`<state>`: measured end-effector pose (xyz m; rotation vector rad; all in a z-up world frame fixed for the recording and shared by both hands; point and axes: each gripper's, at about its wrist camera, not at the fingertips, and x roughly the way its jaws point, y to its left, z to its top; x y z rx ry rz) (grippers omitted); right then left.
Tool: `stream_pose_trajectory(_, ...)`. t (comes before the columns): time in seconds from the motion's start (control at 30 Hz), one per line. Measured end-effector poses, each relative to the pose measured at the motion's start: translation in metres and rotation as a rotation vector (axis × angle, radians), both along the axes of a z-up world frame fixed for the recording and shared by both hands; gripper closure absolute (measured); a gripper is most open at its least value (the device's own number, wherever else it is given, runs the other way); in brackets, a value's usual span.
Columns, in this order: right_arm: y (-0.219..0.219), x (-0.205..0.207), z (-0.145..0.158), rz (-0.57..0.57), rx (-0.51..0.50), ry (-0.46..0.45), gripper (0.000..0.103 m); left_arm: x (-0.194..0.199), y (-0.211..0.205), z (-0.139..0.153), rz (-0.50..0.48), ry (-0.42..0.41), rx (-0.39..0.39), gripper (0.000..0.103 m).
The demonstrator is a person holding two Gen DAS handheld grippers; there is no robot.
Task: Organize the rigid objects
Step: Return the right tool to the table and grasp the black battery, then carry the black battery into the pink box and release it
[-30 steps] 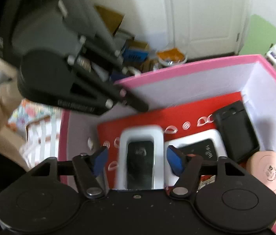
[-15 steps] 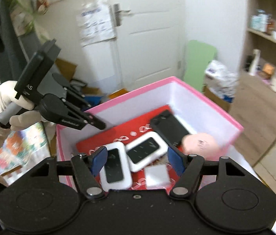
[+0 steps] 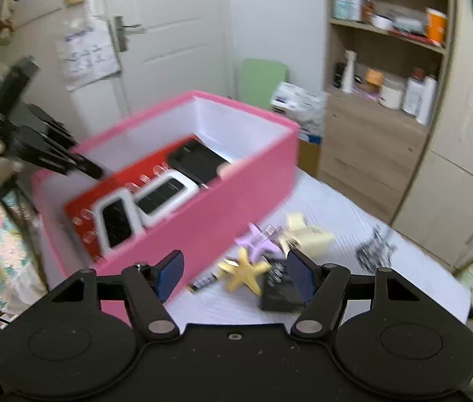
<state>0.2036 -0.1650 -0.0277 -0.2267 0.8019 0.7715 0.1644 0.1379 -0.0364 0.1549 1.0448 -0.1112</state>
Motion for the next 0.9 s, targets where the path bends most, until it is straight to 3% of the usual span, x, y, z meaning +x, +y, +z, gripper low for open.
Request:
stream_pose_trajectory(0.23, -0.005, 0.013, -0.05, -0.101, -0.099, 0.011, 0.033, 0.0, -0.006, -0.004, -0.02, 0.018, 0.041, 0.094)
stream_pose_trajectory(0.43, 0.0, 0.027, -0.074, -0.107, -0.144, 0.023, 0.04, -0.003, -0.008, -0.002, -0.02, 0.008, 0.057, 0.095)
stream_pose_trajectory(0.67, 0.011, 0.043, -0.085, -0.093, -0.101, 0.058, 0.042, -0.008, -0.009, 0.001, -0.014, 0.001, 0.059, 0.096)
stream_pose_trajectory(0.73, 0.012, 0.042, -0.085, -0.102, -0.101, 0.05, 0.049, -0.009, -0.008, 0.001, -0.011, 0.0, 0.057, 0.096)
stream_pose_trajectory(0.9, 0.008, 0.034, -0.082, -0.15, -0.097, 0.077, 0.049, -0.01, -0.008, 0.002, -0.005, 0.001, 0.053, 0.096)
